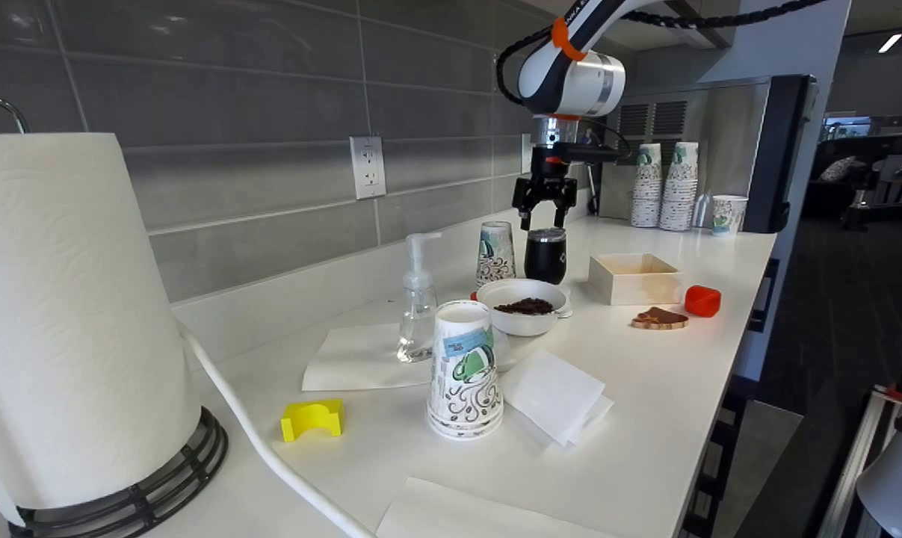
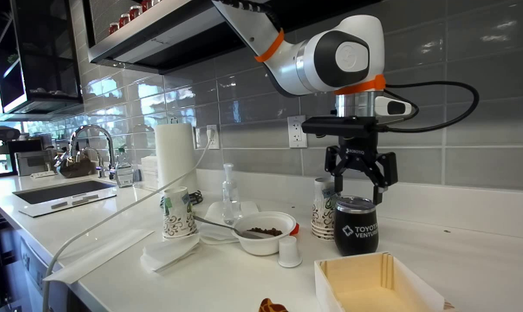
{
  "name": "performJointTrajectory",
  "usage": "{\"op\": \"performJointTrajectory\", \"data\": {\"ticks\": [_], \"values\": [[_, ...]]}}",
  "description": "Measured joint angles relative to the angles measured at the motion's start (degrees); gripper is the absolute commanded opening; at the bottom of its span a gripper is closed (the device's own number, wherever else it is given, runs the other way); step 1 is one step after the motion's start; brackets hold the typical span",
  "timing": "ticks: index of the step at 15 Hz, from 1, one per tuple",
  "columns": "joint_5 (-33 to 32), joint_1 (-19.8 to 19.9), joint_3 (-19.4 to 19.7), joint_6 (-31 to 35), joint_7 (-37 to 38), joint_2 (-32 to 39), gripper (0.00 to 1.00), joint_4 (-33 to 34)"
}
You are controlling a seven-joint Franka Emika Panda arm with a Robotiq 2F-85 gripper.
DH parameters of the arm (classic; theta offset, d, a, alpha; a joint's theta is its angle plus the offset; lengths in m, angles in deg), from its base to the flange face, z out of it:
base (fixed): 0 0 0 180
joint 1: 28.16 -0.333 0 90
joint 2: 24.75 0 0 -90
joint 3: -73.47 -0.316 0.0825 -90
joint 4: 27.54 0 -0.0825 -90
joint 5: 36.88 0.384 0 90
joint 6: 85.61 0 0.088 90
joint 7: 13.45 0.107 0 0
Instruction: Take the lid off the flask and place the lid on the counter top
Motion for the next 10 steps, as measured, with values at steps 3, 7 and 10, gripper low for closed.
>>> {"op": "performJointTrajectory", "data": {"ticks": [3,7,10], "values": [[-0.61,0.11,0.05,-0.01,0.0,0.09,1.0,0.02],[-1.39,0.18,0.16,-0.21,0.0,0.21,1.0,0.17],[-1.85,0.18,0.16,-0.42,0.0,0.24,1.0,0.25]]}}
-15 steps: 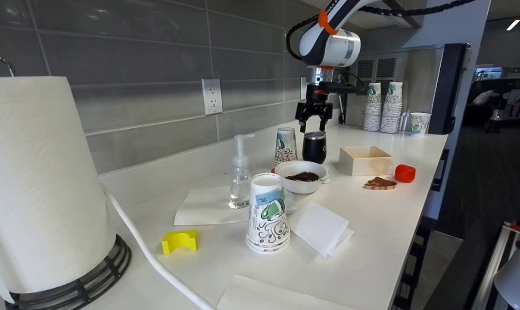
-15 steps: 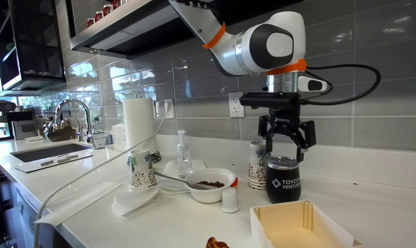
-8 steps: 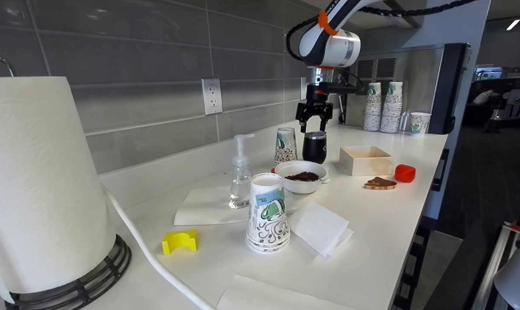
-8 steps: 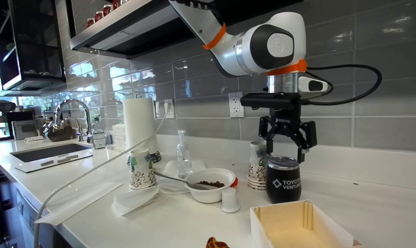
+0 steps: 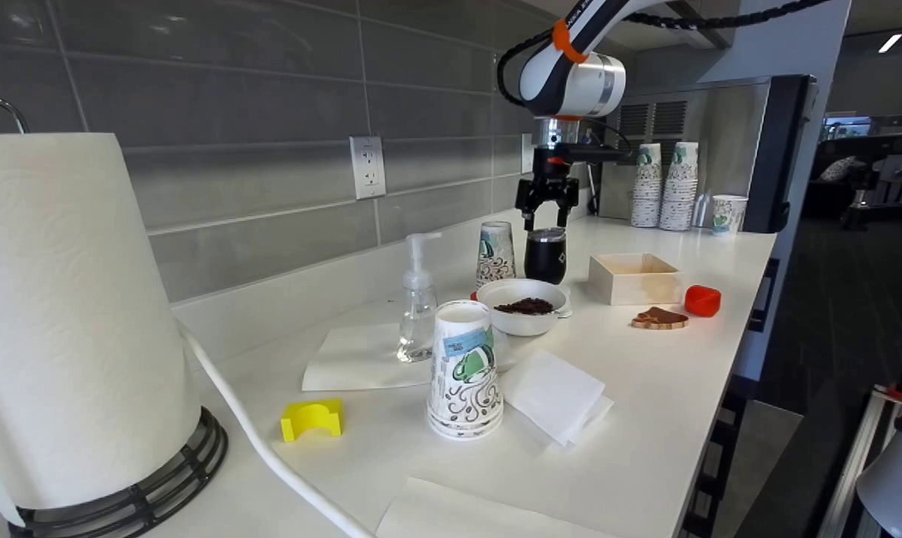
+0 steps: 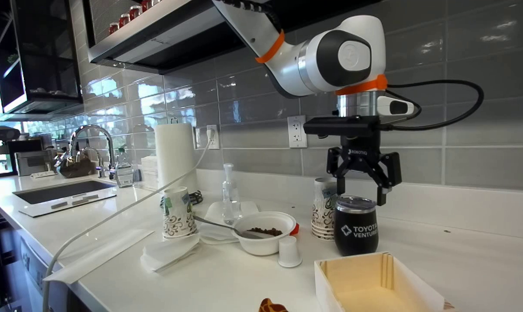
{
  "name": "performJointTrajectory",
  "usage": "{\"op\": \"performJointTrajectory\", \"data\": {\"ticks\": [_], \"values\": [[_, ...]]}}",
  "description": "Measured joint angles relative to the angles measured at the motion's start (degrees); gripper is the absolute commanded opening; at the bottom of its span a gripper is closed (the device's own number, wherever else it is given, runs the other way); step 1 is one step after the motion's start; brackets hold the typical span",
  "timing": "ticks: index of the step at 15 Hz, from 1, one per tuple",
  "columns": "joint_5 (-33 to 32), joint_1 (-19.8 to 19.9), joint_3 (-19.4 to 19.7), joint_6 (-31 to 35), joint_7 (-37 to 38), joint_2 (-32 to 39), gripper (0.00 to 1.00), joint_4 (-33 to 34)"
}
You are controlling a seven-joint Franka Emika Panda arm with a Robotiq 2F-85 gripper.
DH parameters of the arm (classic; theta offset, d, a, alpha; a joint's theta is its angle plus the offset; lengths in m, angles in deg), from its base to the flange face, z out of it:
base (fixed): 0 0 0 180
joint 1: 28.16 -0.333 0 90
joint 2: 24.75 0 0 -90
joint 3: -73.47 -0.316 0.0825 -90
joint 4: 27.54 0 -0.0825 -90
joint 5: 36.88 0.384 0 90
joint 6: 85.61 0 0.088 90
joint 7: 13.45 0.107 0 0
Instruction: Take the lid off the flask and place the lid on the counter top
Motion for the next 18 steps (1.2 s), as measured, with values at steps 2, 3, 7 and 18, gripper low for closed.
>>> {"op": "performJointTrajectory", "data": {"ticks": [2,3,7,18], "values": [[-0.26,-0.01,-0.03,-0.12,0.0,0.07,1.0,0.0],[-0.35,-0.01,-0.06,-0.2,0.0,0.14,1.0,0.01],[-0.38,-0.02,-0.25,-0.82,0.0,0.21,1.0,0.09],[-0.3,-0.02,-0.3,-1.23,0.0,0.28,1.0,0.23]]}}
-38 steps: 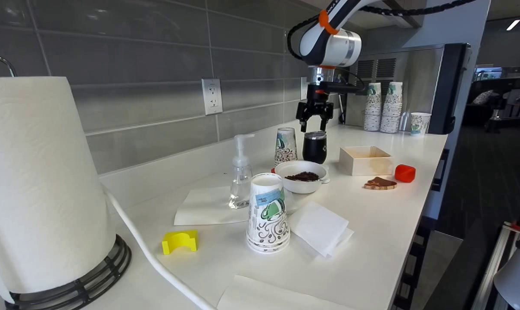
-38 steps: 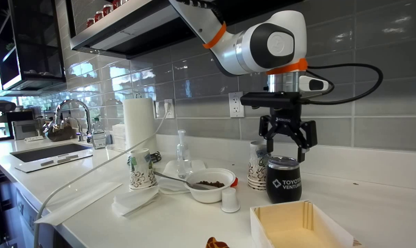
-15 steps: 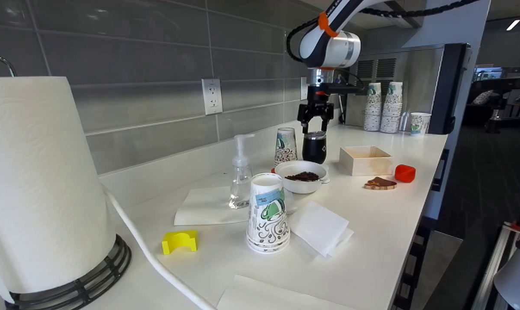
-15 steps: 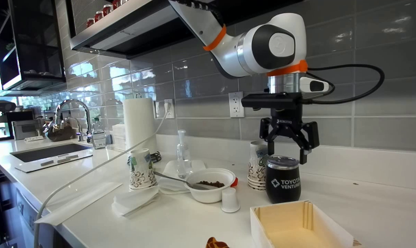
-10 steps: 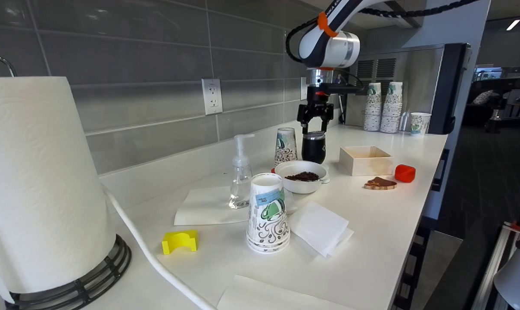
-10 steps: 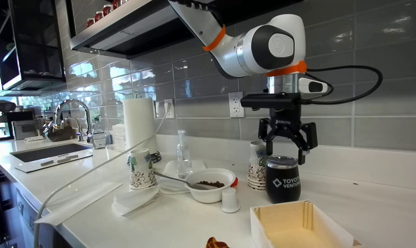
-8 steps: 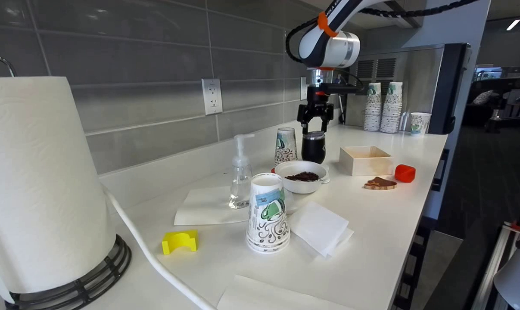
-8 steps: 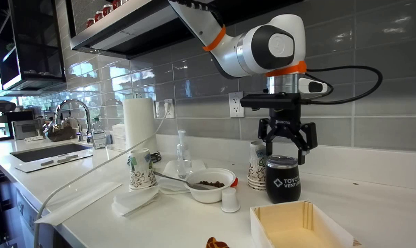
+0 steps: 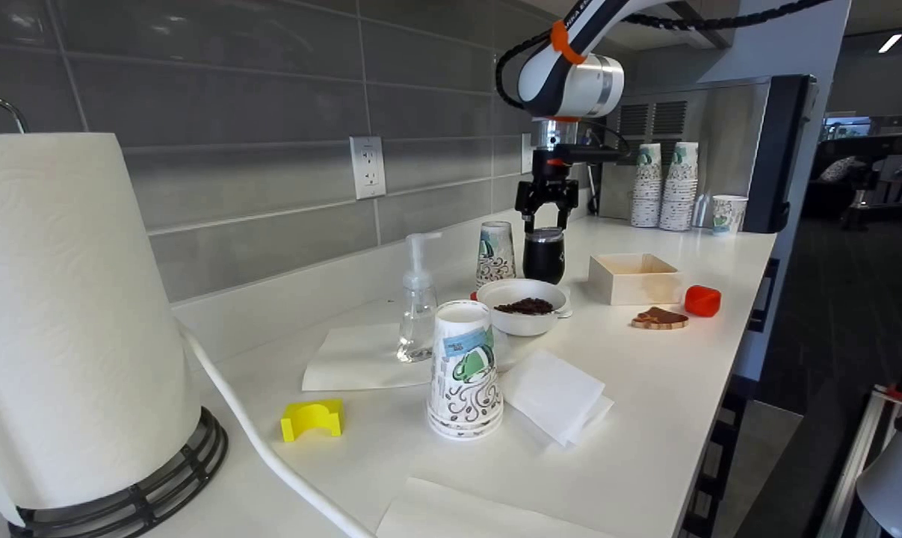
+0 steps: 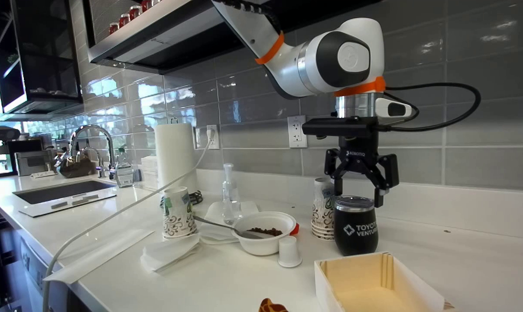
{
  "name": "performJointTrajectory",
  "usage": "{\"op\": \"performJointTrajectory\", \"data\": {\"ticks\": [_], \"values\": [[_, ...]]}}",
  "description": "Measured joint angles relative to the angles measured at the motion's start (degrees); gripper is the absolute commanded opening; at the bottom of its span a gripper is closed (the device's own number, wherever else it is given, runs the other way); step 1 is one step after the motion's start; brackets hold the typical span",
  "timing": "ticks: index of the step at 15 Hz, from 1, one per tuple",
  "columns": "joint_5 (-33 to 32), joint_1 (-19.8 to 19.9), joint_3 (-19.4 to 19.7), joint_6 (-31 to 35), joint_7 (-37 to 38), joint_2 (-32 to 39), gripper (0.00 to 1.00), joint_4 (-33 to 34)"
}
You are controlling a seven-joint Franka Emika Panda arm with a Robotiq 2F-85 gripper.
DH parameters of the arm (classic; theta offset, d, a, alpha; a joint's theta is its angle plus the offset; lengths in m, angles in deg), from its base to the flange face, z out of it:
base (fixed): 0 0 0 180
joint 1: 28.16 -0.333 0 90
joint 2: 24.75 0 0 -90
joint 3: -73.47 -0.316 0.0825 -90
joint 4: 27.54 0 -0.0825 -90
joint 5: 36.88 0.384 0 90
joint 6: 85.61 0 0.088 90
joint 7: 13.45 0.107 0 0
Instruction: Take the lid off the flask and place the lid on the counter top
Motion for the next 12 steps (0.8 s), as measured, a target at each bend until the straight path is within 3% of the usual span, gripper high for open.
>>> {"op": "performJointTrajectory", "data": {"ticks": [12], "values": [[1.7,0.28,-0.41,-0.89,-0.46,1.07,1.0,1.44]]}}
